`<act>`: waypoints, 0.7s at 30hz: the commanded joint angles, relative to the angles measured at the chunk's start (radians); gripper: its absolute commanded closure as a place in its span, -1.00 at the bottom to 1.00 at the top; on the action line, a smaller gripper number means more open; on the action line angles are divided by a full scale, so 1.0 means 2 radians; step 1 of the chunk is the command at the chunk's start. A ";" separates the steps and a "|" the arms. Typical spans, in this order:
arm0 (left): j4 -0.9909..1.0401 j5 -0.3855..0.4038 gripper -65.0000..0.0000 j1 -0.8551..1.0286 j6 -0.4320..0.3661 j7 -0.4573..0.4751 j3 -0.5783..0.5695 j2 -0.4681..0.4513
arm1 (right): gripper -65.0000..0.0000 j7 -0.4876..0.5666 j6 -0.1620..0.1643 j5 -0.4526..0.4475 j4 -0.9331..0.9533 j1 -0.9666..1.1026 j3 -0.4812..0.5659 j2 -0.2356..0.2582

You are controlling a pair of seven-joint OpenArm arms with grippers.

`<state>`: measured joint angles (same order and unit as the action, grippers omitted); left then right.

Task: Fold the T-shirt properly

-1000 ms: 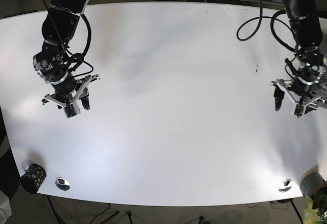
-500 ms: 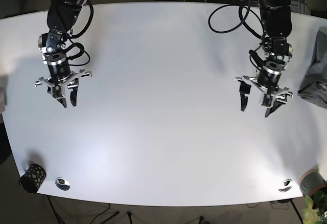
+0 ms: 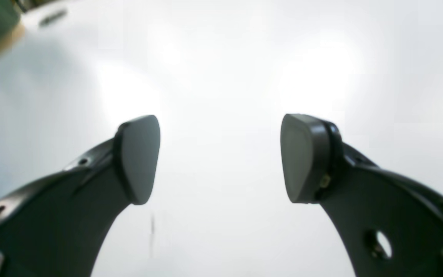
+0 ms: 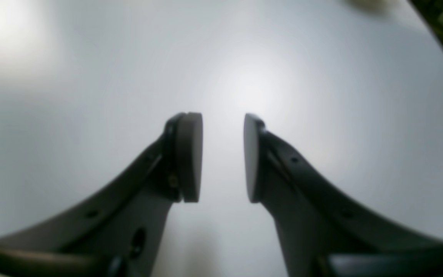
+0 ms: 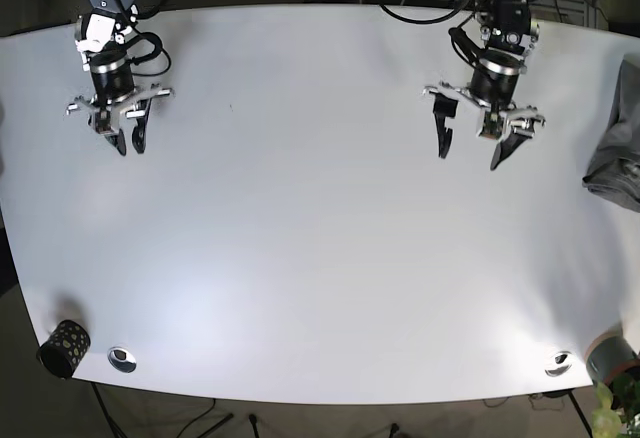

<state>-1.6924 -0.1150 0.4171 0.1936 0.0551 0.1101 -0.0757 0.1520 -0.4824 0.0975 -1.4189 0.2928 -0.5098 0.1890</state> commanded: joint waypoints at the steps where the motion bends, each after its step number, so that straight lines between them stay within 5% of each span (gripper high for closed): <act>1: -0.032 0.003 -0.38 0.022 -0.003 0.017 0.001 0.008 | 0.47 0.014 -0.005 -0.021 -0.011 0.014 -0.003 0.010; 14: -0.106 0.005 -0.38 0.198 -0.001 0.017 0.001 0.030 | 0.48 0.016 -0.009 -0.085 -0.053 0.158 0.014 0.013; 21: -0.142 0.005 -0.38 0.281 -0.001 -0.038 -0.005 0.037 | 0.48 0.014 -0.009 -0.085 -0.098 0.237 0.014 0.009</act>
<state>-1.9503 -0.1120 0.9558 0.1970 -0.0288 0.1017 -0.0086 0.1524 -0.4973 -0.0563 -1.5803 0.7410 -0.4763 0.1993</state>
